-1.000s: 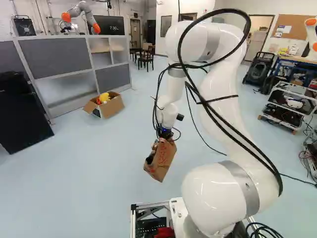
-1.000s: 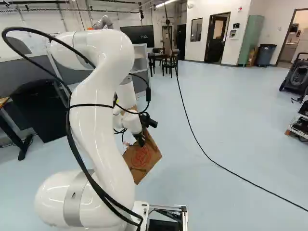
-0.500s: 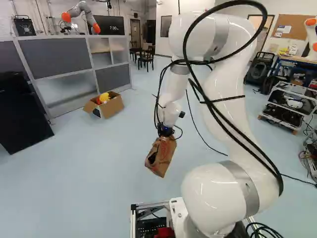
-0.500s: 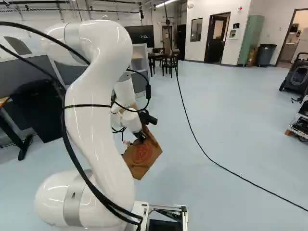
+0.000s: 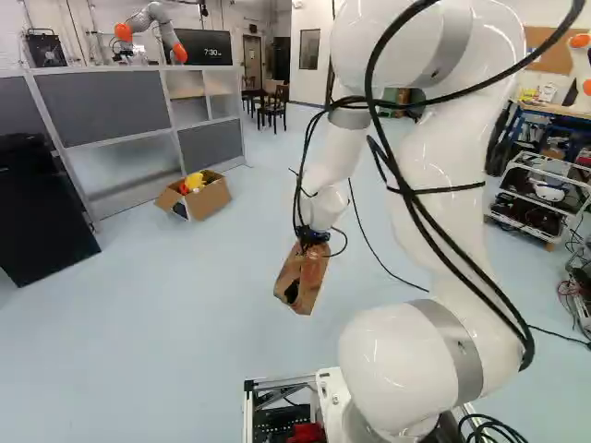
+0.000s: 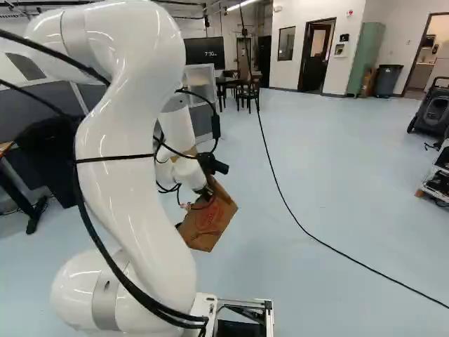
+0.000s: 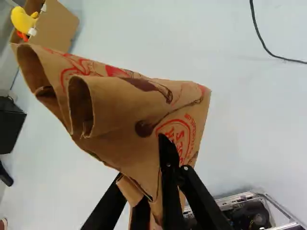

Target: Pick up the grocery bag from the ground

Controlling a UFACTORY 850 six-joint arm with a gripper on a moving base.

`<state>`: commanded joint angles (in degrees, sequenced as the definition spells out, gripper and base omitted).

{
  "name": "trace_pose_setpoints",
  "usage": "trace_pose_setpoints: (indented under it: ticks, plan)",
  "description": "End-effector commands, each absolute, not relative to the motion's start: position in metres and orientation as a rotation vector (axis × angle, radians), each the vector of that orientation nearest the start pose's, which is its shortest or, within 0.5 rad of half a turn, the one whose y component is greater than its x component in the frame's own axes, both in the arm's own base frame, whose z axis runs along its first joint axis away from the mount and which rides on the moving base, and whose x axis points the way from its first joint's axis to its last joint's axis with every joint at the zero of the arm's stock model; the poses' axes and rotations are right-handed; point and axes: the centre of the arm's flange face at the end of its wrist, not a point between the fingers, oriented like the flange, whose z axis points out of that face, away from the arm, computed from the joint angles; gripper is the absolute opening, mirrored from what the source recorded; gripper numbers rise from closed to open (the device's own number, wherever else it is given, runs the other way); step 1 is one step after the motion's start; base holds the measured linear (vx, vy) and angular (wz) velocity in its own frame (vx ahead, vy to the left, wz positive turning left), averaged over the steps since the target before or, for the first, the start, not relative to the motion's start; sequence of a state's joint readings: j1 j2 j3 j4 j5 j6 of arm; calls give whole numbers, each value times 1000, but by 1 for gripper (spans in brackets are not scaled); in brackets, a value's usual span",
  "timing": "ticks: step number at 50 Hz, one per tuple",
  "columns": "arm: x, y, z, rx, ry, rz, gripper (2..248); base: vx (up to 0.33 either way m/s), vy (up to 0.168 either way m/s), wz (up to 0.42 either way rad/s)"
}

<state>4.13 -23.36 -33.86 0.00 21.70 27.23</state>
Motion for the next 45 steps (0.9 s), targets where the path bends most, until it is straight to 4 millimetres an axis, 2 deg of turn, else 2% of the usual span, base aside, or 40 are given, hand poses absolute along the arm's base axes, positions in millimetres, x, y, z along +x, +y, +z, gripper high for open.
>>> trace_pose_setpoints:
  ticks: [29,45]
  plan:
    - [372,16,315,-2740,337,-1197,26,0,0,0]
    - [340,10,338,-2687,220,-1403,26,0,0,0]
